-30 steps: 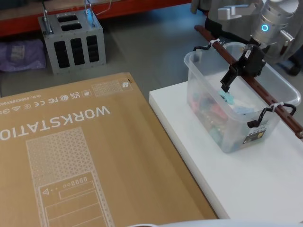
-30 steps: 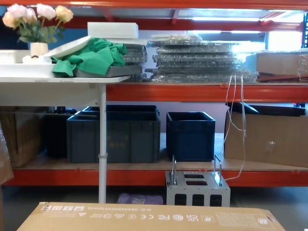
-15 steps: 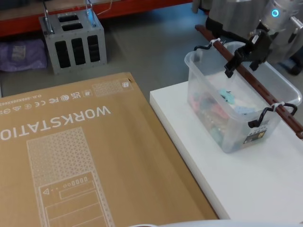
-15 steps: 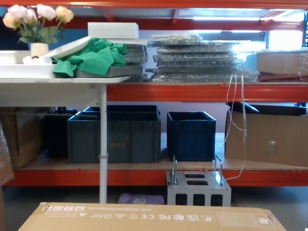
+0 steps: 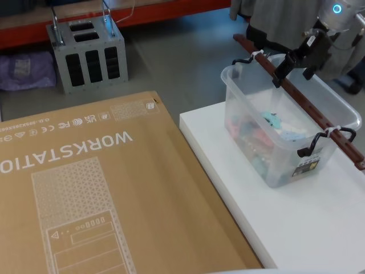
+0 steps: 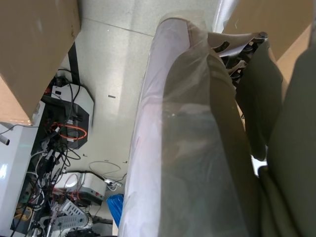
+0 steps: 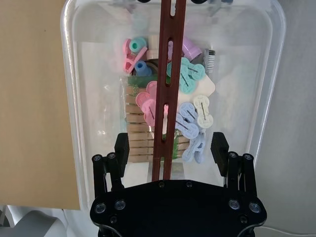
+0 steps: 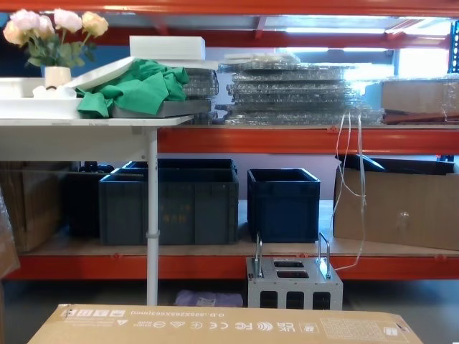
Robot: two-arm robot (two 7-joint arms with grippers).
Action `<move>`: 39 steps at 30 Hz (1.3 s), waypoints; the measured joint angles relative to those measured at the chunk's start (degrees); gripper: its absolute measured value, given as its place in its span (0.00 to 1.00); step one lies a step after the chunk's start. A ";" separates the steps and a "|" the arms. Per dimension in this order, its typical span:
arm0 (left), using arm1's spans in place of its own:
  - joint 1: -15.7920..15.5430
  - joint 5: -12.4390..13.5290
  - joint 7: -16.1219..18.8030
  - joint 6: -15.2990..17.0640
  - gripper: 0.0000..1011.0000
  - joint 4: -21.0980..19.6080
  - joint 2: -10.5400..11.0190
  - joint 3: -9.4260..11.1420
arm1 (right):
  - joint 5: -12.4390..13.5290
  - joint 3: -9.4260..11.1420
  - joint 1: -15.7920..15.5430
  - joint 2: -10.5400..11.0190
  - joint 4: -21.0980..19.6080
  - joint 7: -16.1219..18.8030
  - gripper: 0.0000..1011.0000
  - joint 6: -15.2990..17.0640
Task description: Use one hand to grasp the basket and place it at the designated location.
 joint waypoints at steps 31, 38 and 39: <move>0.00 0.00 0.00 0.00 0.00 -0.01 0.00 0.00 | 1.91 4.91 0.33 3.39 -4.95 -0.01 0.99 1.59; 0.00 0.00 0.00 0.00 0.00 -0.01 0.00 0.00 | 1.87 5.18 0.05 3.38 -4.98 -0.02 0.99 1.56; 0.00 0.00 0.00 0.00 0.00 -0.01 0.00 0.00 | 1.87 5.26 -0.02 3.37 -5.06 -0.02 0.99 1.54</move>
